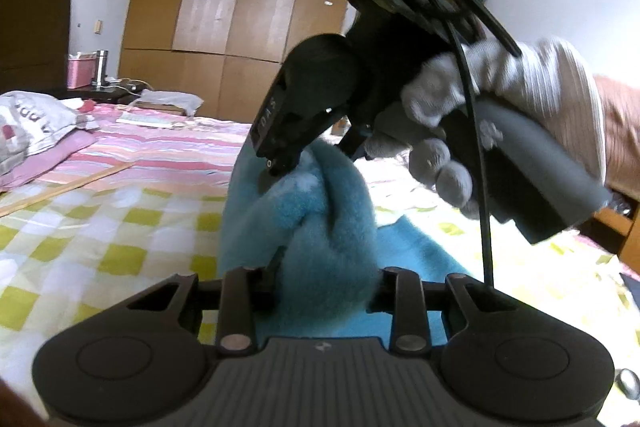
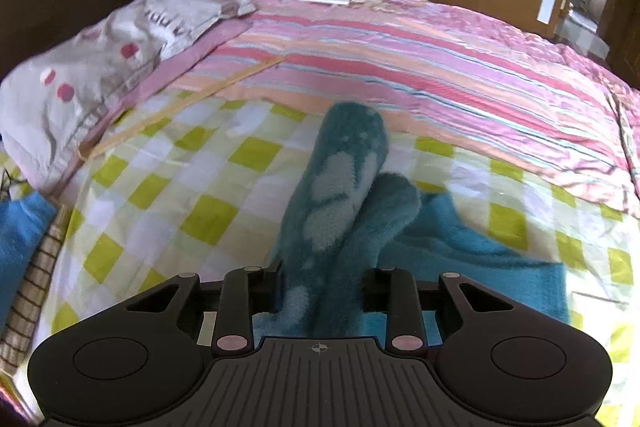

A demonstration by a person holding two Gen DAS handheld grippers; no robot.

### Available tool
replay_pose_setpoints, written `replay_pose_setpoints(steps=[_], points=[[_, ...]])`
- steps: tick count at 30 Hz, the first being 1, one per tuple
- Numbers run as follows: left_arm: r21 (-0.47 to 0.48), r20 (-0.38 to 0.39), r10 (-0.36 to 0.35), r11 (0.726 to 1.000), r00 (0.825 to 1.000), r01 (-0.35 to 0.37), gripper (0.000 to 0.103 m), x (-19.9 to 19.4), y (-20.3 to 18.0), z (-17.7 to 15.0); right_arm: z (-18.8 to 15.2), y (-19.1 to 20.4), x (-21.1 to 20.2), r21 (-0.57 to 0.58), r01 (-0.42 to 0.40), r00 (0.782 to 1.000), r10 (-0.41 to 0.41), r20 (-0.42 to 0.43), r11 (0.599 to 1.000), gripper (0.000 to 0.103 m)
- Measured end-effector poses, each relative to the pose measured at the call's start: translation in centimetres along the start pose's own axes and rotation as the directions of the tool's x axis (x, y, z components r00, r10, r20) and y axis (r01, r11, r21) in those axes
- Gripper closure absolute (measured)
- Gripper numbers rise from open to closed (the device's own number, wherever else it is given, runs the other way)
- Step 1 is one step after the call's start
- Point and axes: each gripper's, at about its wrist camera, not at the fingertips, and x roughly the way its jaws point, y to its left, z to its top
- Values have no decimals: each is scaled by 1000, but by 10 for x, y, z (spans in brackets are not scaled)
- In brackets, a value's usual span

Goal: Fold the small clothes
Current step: 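Lift the sweater edge with both tools and fold it over the sweater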

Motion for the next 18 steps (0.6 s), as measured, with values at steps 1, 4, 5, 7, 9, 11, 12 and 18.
replay_pose_setpoints(steps=[1, 4, 5, 7, 9, 11, 12, 18], points=[[-1, 2, -12, 1000, 1000, 12, 65, 1, -6, 3, -1, -7, -4, 10, -2, 1000, 2, 6, 1000, 74], [13, 5, -44, 999, 999, 44, 65, 5, -25, 9, -3, -30, -18, 48, -10, 1000, 9, 22, 999, 75], [20, 5, -54, 998, 999, 54, 65, 7, -31, 11, -4, -38, -22, 59, -13, 1000, 11, 26, 998, 75], [36, 0, -75, 997, 997, 75, 65, 13, -47, 13, -7, -54, -30, 80, -16, 999, 13, 35, 997, 75], [45, -9, -94, 995, 996, 94, 65, 19, -62, 13, -11, -71, -36, 96, -15, 999, 11, 40, 995, 75], [49, -19, -106, 993, 994, 107, 65, 26, -74, 12, -15, -87, -40, 108, -16, 999, 12, 43, 994, 75], [51, -26, -111, 992, 994, 112, 65, 30, -81, 11, -17, -94, -41, 114, -18, 999, 13, 43, 993, 75], [54, -75, -117, 991, 990, 121, 65, 51, -111, 1, -36, -140, -39, 174, -50, 998, 42, 49, 983, 75]])
